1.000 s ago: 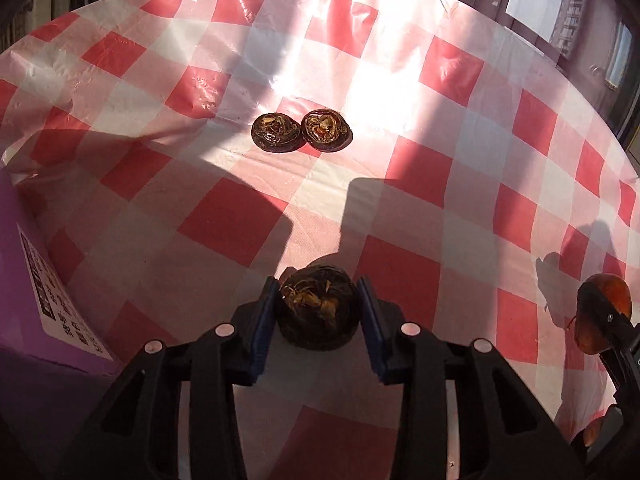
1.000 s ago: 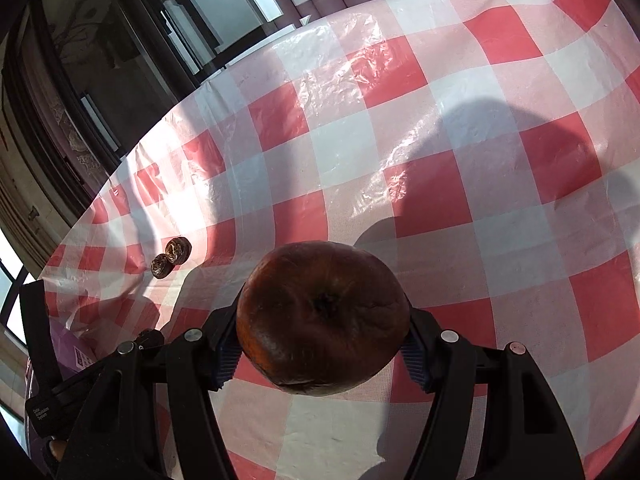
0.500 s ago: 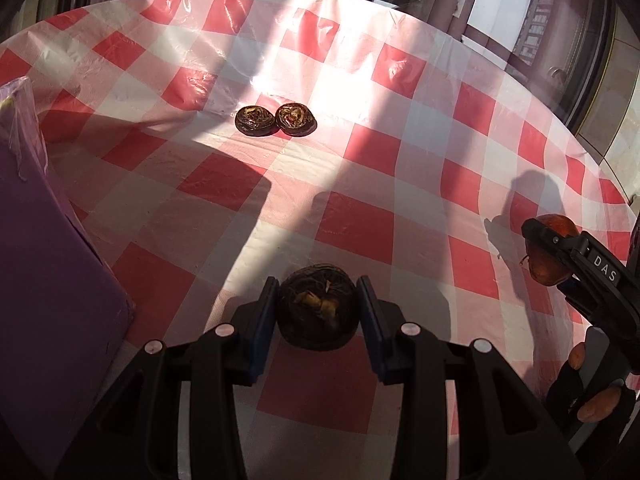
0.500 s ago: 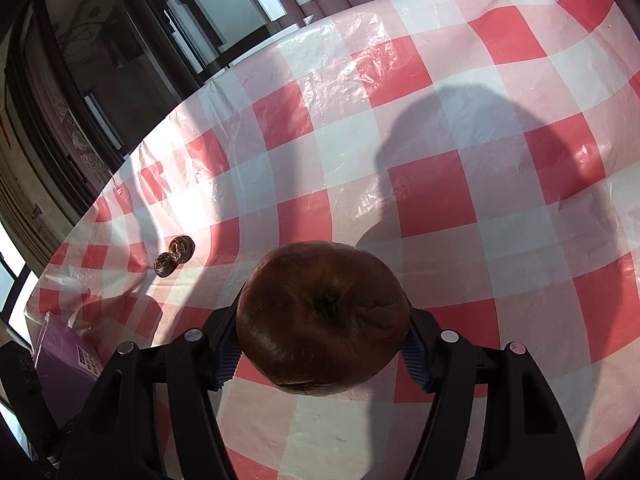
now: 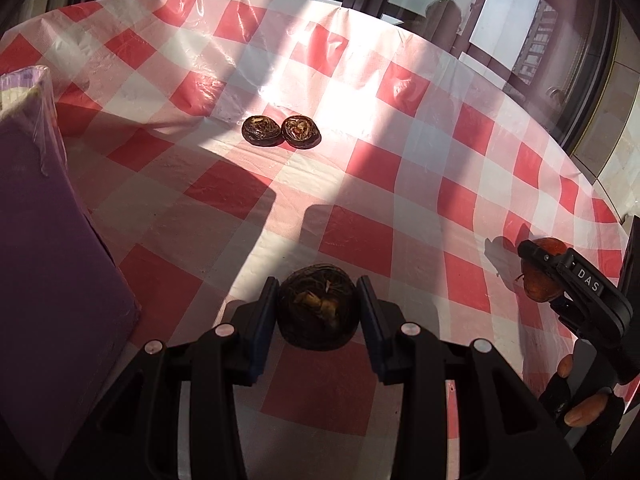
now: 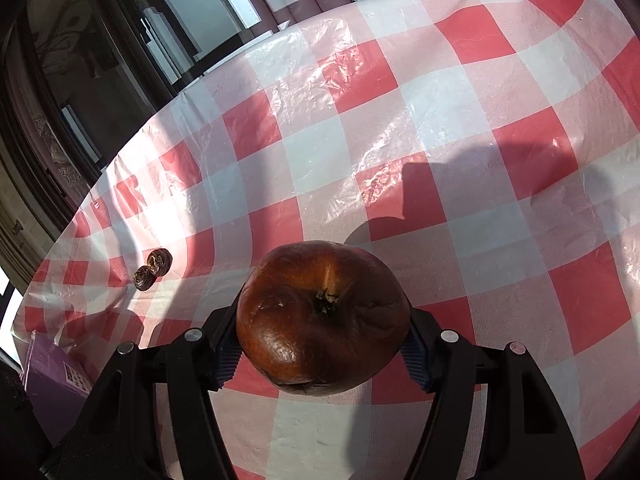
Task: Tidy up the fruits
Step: 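Carry the pomegranate and date over the white box with both grippers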
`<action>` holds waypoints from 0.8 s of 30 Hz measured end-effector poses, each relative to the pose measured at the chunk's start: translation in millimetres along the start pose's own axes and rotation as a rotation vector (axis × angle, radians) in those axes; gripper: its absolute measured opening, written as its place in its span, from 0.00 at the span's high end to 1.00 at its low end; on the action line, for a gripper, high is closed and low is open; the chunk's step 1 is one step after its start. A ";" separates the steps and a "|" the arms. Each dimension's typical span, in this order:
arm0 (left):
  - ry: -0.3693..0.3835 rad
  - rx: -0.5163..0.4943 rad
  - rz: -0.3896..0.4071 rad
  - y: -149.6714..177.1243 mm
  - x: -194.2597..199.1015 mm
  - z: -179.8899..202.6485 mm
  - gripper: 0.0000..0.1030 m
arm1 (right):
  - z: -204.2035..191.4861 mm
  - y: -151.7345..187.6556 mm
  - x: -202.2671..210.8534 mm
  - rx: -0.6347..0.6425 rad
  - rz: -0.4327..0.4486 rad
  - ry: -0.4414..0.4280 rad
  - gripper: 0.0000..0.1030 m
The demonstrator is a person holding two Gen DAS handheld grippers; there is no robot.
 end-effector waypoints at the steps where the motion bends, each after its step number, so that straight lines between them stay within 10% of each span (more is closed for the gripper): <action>1: 0.010 0.003 0.001 0.0 0.5 -0.2 0.62 | 0.1 3.8 3.4 -0.013 -0.001 0.010 0.37; 14: 0.063 -0.118 -0.004 66.7 75.1 14.8 0.62 | -45.4 113.4 88.8 0.062 -0.093 -0.038 0.37; 24: 0.066 -0.174 0.099 49.8 157.3 -1.9 0.62 | -97.1 141.0 106.1 0.098 -0.163 -0.139 0.37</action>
Point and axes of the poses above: each gripper's, at about its wrist camera, not at the fingertips, and x roughly against the way its jaws point, z to its right, y to its underside, the point moved 6 cm from there along -x, roughly the way its jaws point
